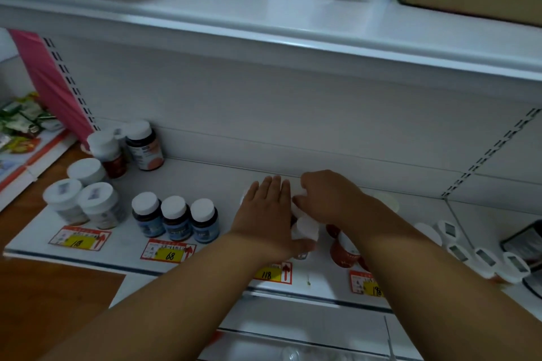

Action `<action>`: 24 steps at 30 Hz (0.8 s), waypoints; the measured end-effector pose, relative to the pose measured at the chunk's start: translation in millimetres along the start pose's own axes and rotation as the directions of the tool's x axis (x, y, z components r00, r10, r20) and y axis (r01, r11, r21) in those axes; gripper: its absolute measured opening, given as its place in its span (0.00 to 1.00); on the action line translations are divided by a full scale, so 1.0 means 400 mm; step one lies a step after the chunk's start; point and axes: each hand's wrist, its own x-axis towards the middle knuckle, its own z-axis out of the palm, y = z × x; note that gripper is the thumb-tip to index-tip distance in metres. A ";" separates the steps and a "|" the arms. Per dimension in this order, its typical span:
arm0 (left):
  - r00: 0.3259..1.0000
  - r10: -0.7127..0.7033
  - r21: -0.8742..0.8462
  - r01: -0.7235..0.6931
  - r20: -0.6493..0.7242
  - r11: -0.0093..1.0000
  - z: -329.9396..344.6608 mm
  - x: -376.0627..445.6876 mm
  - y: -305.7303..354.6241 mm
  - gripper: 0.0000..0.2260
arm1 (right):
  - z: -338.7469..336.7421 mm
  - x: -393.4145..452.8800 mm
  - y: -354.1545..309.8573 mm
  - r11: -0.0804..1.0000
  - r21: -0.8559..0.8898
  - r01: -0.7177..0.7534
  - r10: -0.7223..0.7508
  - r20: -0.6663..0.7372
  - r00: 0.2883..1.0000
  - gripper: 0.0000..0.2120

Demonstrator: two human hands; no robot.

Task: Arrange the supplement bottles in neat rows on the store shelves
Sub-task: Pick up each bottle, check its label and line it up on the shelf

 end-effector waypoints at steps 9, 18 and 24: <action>0.961 -0.186 -0.210 0.143 -0.204 0.967 -0.118 -0.123 -0.313 0.48 | -0.017 0.146 -0.241 0.956 0.203 0.211 -0.167 -0.215 0.962 0.13; 0.952 -0.181 -0.169 0.141 -0.248 0.976 -0.178 -0.200 -0.687 0.36 | 0.044 0.436 -0.642 0.939 0.263 0.221 -0.176 -0.184 0.967 0.27; 0.962 -0.162 -0.210 0.116 -0.218 0.971 -0.186 -0.197 -0.792 0.27 | 0.114 0.500 -0.712 0.959 0.236 0.154 -0.104 -0.212 0.972 0.22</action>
